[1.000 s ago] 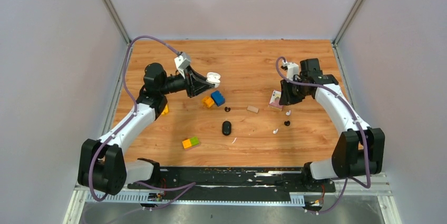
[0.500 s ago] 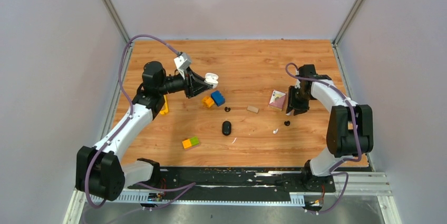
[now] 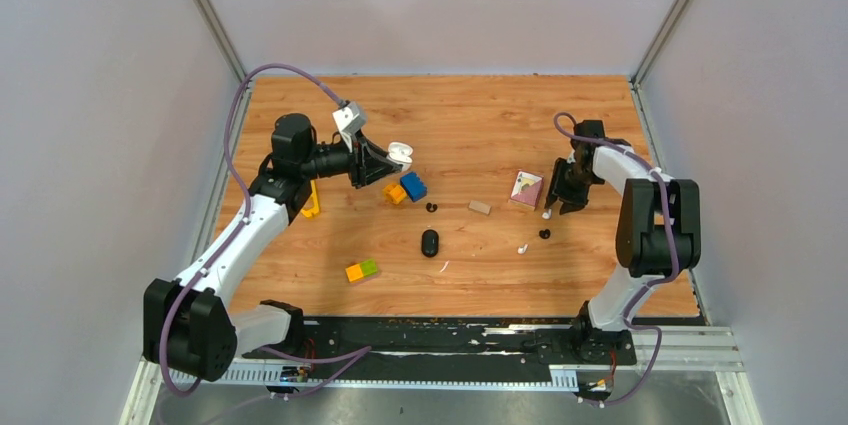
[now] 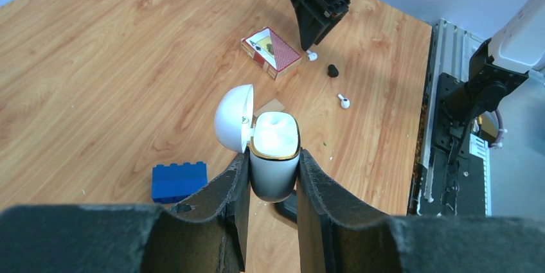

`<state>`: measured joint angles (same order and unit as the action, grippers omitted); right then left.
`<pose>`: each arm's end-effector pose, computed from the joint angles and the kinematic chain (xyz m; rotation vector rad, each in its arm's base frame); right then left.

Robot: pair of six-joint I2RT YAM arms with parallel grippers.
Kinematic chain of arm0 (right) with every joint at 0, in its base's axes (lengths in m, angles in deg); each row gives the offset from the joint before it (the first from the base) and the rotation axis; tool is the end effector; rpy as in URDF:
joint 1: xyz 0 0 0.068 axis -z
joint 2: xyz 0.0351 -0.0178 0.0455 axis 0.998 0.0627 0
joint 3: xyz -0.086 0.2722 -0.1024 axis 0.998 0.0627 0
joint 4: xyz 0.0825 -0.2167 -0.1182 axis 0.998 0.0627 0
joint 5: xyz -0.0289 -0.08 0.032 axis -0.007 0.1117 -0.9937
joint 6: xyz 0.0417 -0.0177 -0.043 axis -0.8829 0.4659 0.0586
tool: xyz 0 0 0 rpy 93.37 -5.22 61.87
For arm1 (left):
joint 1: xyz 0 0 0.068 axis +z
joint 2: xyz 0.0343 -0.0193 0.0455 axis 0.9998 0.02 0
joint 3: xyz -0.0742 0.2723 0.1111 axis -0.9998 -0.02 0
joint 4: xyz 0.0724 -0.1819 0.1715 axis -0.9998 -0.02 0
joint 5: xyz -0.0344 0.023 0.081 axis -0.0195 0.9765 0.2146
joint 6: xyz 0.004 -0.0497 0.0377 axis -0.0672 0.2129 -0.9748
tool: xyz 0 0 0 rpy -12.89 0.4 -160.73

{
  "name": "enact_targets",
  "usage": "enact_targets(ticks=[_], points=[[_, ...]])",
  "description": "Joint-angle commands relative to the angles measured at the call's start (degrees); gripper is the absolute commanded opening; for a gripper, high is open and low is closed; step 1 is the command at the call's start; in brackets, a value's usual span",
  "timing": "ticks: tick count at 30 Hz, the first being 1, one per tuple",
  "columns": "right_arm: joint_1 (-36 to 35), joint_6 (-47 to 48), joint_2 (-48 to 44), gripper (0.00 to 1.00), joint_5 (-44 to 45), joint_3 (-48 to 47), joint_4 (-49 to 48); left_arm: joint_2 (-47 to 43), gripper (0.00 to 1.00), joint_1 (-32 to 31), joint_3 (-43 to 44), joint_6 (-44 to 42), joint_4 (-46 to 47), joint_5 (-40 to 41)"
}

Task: Insert the wireless bluetooth earbuds into the charging case
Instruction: Pick up the left earbud from the center of the board.

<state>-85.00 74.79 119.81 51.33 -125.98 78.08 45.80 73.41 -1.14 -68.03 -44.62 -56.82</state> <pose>0.3263 -0.0021 0.1924 0.4008 2.9190 0.2170 0.2393 -0.1057 0.3456 0.8374 1.6422 -1.0761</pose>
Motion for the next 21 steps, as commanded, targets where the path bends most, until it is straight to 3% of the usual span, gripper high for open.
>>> enact_targets(ticks=[1,21], points=[[0.1,-0.8,1.4,0.40,-1.4,-2.3,-2.1,-1.5,0.00,0.1,2.2,-1.4,-0.2,0.1],[-0.8,6.7,-0.9,0.41,2.7,2.7,1.2,-2.4,0.00,0.1,0.1,0.3,2.5,1.0]])
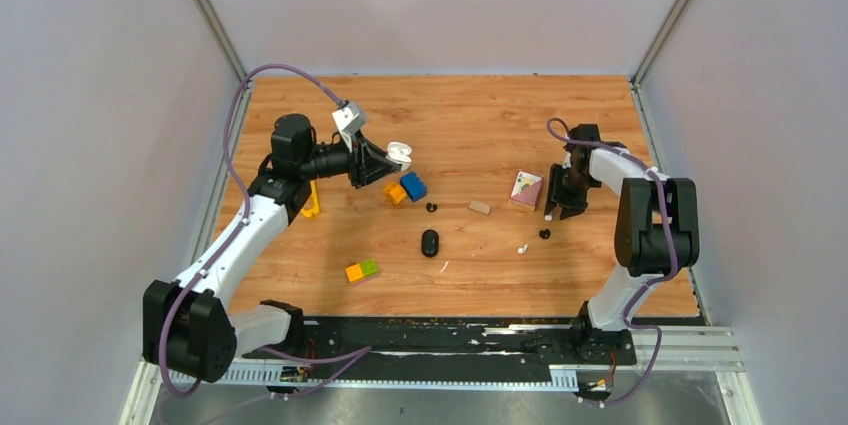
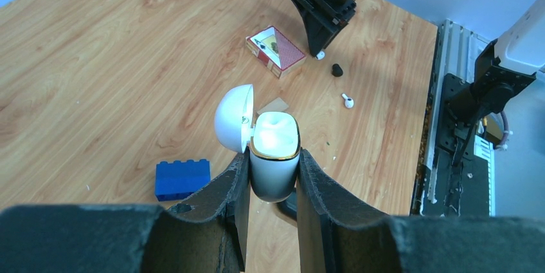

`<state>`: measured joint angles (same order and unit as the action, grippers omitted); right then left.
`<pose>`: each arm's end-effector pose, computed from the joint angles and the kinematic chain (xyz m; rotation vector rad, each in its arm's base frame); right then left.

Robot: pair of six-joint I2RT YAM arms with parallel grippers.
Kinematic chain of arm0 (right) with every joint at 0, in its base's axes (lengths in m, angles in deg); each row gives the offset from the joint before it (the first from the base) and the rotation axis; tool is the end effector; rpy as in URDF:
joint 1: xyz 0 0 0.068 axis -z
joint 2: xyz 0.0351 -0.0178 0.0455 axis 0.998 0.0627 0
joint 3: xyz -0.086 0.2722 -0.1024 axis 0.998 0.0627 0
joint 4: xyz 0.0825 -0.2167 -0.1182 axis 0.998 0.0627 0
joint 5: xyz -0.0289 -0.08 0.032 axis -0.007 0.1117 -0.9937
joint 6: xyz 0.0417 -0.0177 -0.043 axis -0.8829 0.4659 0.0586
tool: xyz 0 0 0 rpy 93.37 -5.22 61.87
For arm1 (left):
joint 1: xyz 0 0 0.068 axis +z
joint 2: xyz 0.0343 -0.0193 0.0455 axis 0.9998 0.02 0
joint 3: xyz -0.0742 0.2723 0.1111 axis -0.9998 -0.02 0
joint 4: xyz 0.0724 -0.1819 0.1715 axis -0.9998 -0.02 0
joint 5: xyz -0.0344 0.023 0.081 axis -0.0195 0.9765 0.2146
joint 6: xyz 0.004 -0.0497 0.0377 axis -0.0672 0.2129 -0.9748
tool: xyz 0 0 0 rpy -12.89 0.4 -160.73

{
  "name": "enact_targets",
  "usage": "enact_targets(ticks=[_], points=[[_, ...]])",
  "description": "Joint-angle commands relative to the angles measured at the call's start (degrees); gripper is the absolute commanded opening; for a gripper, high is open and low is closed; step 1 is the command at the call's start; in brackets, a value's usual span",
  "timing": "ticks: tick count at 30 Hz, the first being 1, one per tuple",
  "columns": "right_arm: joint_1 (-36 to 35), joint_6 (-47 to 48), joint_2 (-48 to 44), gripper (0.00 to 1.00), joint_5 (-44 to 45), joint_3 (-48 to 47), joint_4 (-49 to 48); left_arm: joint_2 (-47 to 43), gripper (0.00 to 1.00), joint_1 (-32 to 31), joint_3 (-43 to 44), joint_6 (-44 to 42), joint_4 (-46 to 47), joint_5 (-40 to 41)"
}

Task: Insert the wireless bluetooth earbuds into the charging case
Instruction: Pick up the left earbud from the center of the board.

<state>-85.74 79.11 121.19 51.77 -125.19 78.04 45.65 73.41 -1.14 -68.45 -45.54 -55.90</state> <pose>0.3252 0.0017 0.1815 0.2791 2.9667 0.1943 0.2390 -0.1051 0.3445 0.8287 1.6568 -1.0616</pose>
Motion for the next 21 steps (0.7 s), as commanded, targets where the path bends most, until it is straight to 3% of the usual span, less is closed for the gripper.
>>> enact_targets(ticks=[1,10,15,21], points=[[-0.1,2.7,-2.4,0.41,2.4,2.2,1.3,-2.4,0.00,0.1,0.0,0.8,3.6,0.0],[0.2,5.9,-5.3,0.40,2.5,4.3,2.1,-3.1,0.00,0.1,-0.8,1.1,4.0,0.2],[0.6,8.0,-6.3,0.35,2.3,5.3,-0.6,-3.1,0.00,0.1,-1.3,1.7,4.7,0.4],[0.8,16.9,-5.3,0.37,-2.7,4.4,-4.9,-3.2,0.00,0.1,-1.6,1.8,4.9,0.5]])
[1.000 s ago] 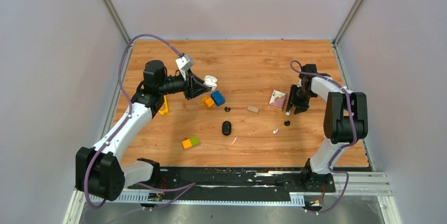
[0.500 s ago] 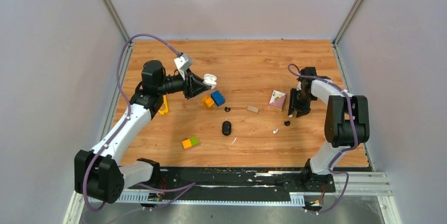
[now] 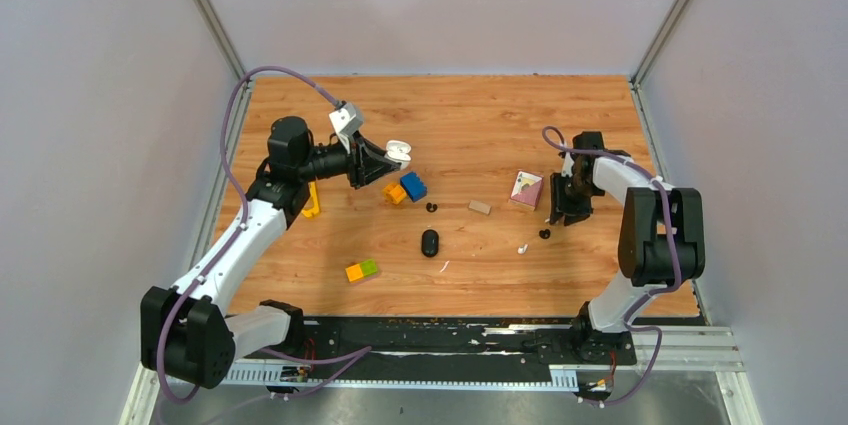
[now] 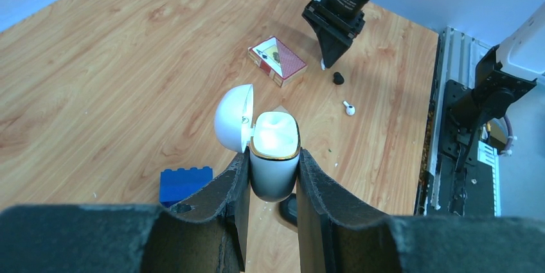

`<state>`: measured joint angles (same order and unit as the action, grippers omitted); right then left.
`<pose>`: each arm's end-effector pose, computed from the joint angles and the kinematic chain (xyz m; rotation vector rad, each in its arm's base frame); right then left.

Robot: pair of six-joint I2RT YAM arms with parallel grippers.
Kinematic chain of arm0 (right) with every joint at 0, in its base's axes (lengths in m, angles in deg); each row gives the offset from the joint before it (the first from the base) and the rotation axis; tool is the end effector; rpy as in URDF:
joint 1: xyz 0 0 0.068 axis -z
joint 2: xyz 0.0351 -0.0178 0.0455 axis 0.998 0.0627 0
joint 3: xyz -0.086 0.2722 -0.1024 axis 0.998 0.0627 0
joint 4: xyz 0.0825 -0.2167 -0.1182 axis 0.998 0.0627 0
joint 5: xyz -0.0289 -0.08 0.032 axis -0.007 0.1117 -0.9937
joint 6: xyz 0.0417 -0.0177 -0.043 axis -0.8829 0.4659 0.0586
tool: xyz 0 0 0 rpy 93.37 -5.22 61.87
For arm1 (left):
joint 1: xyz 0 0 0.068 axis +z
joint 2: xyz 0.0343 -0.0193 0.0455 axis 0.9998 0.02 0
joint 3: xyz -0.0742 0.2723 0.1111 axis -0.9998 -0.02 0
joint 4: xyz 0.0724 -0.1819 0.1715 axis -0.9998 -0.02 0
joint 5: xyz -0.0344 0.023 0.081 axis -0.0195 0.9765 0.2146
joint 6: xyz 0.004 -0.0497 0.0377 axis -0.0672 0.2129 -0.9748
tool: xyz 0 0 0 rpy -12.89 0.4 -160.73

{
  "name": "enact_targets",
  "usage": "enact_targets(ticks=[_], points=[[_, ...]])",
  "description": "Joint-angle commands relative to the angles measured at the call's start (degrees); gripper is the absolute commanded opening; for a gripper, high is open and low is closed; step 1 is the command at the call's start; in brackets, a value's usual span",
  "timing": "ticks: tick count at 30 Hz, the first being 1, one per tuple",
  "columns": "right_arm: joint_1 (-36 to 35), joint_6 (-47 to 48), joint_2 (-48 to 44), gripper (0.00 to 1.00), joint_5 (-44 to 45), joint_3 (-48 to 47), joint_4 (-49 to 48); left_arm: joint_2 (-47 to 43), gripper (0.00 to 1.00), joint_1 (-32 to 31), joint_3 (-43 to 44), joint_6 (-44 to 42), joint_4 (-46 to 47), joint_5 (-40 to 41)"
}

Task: Insert the wireless bluetooth earbuds into the charging case
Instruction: Pick up the left earbud from the center of the board.

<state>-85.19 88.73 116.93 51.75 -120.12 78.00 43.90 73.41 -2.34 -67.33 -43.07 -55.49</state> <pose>0.3004 -0.0009 0.1814 0.0448 2.9833 0.1737 0.2326 -0.1031 0.3486 0.8206 1.6187 -1.0505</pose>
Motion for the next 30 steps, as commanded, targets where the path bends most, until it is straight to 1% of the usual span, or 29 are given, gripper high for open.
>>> enact_targets(ticks=[1,4,6,8,10,16,21,26,28,30], points=[[0.2,9.5,-0.8,0.39,-3.9,-1.0,-5.3,-1.5,0.00,0.1,-0.5,0.7,2.5,0.1],[0.2,17.8,0.5,0.42,-8.2,-2.8,-4.4,-1.7,0.00,0.1,-0.7,0.6,2.3,0.1],[0.2,22.0,1.4,0.42,-8.9,-4.0,-2.8,-1.8,0.00,0.1,-0.8,0.4,1.9,0.2],[0.2,24.2,2.2,0.40,-9.2,-4.6,-2.2,-1.7,0.00,0.1,-0.8,0.3,1.9,0.2],[0.3,25.2,2.7,0.37,-9.1,-4.7,-2.1,-1.6,0.00,0.1,-0.9,0.4,1.9,0.2],[0.2,24.2,2.0,0.36,-9.3,-3.2,-1.8,-1.4,0.00,0.1,-0.8,0.4,2.0,0.4],[0.3,25.2,1.5,0.35,-10.1,-2.4,-1.3,-1.1,0.00,0.1,-0.9,0.5,2.2,0.4],[0.6,27.4,1.4,0.42,-15.0,-4.7,1.0,-0.8,0.00,0.1,-0.9,0.7,2.5,0.4],[1.4,28.5,1.7,0.43,-17.9,-6.3,2.0,-0.8,0.00,0.1,-1.0,0.7,2.6,0.4],[2.0,31.6,2.1,0.44,-20.2,-7.9,3.4,-0.9,0.00,0.1,-1.2,0.7,2.6,0.4]])
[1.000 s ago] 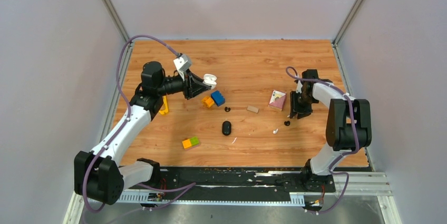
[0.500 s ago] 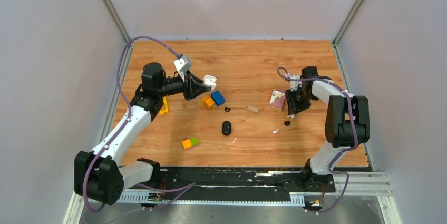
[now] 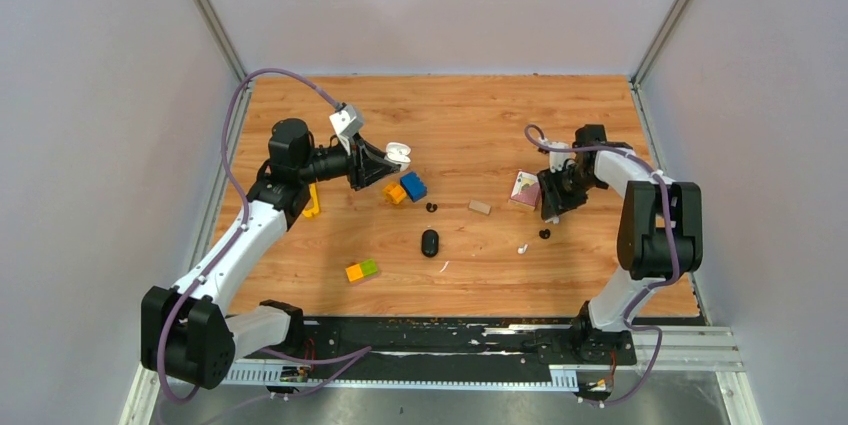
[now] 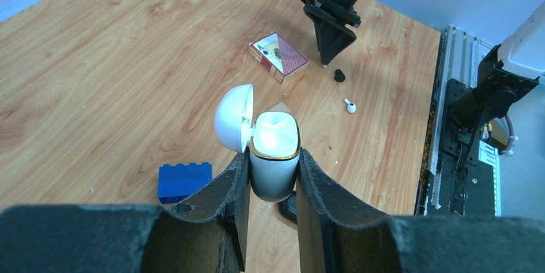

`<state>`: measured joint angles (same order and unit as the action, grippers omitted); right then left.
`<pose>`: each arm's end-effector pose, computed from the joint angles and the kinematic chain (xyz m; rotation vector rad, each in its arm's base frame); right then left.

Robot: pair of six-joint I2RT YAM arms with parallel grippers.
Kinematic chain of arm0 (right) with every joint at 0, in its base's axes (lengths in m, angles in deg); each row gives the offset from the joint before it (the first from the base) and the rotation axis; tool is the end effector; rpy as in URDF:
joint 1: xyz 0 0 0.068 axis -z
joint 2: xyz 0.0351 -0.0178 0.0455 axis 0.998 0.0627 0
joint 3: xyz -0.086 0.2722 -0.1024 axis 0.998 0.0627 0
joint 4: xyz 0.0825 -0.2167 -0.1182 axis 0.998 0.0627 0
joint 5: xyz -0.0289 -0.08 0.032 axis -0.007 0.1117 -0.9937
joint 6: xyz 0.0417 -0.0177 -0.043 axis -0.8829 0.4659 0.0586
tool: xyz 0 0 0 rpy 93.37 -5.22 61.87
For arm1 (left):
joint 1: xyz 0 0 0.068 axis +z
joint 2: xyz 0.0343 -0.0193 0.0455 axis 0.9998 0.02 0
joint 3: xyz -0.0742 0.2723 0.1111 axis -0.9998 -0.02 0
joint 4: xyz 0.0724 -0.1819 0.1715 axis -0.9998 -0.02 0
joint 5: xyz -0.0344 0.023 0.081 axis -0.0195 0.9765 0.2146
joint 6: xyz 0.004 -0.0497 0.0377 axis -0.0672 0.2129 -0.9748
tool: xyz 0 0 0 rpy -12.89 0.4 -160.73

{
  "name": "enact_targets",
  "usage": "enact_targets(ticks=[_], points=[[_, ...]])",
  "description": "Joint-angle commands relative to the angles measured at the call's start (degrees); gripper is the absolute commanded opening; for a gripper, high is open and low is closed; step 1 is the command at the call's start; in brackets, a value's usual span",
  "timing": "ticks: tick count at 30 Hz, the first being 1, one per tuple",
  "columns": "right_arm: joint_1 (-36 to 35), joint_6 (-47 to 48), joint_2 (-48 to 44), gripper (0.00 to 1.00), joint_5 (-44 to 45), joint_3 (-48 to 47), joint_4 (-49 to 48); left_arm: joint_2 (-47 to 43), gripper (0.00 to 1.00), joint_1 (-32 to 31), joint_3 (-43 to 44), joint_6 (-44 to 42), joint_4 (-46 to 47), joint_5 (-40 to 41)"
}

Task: Insert the wireless bluetooth earbuds into the charging case
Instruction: Pick up the left earbud from the center of the board.

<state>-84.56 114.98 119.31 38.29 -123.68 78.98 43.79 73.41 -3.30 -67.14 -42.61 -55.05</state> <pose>0.3150 0.0062 0.1870 -0.6220 2.8078 0.4437 0.2321 -0.1028 0.3439 0.8112 1.6298 -1.0485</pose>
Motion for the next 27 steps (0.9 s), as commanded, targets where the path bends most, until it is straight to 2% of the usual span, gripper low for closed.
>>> enact_targets(ticks=[1,5,9,20,27], points=[[1.6,7.6,0.1,0.44,-7.4,-5.4,3.6,-0.8,0.00,0.1,-0.2,0.5,2.0,0.0],[1.8,20.6,2.3,0.37,-9.1,-8.7,8.8,-1.2,0.00,0.1,-0.5,0.3,1.9,0.1],[1.8,27.3,4.0,0.34,-8.3,-9.9,10.8,-1.1,0.00,0.1,-0.5,0.2,1.7,0.1],[1.8,33.2,2.3,0.33,-2.9,-2.9,7.2,-0.6,0.00,0.1,0.0,0.0,1.2,-0.1],[1.8,32.0,1.9,0.32,-1.1,-1.0,4.7,-0.2,0.00,0.1,0.1,0.6,2.0,-0.1]])
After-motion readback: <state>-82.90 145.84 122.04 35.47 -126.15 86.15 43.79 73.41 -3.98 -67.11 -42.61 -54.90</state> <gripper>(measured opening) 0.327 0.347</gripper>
